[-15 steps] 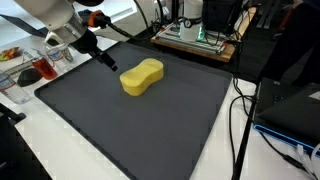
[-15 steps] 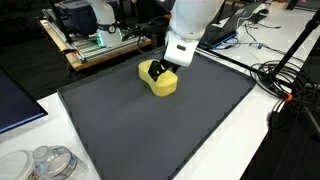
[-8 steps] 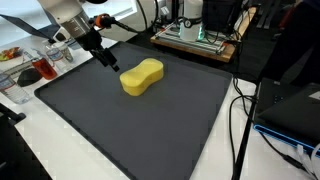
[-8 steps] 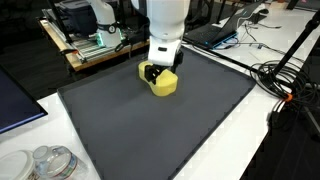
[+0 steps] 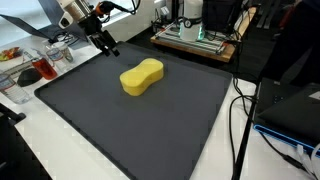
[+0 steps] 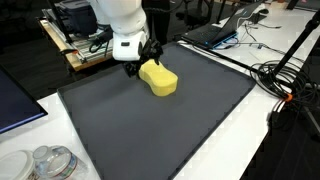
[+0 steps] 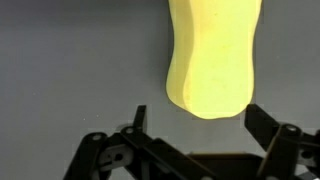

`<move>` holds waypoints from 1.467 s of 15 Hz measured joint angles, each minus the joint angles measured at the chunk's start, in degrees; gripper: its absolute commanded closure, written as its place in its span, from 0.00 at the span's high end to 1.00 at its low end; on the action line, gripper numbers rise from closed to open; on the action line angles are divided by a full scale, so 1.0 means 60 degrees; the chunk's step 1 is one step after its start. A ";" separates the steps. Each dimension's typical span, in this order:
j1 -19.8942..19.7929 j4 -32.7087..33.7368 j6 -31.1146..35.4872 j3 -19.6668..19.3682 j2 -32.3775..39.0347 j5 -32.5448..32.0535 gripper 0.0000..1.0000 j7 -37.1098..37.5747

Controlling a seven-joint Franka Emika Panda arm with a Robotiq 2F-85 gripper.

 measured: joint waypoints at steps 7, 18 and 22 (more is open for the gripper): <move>-0.1040 -0.0156 -0.0874 -0.0180 0.0060 0.1330 1.00 -0.1591; -0.1485 -0.1798 -0.0942 -0.0913 -0.0737 0.1787 1.00 -0.2559; -0.1485 -0.3110 -0.0617 -0.1244 -0.1615 0.1865 1.00 -0.2580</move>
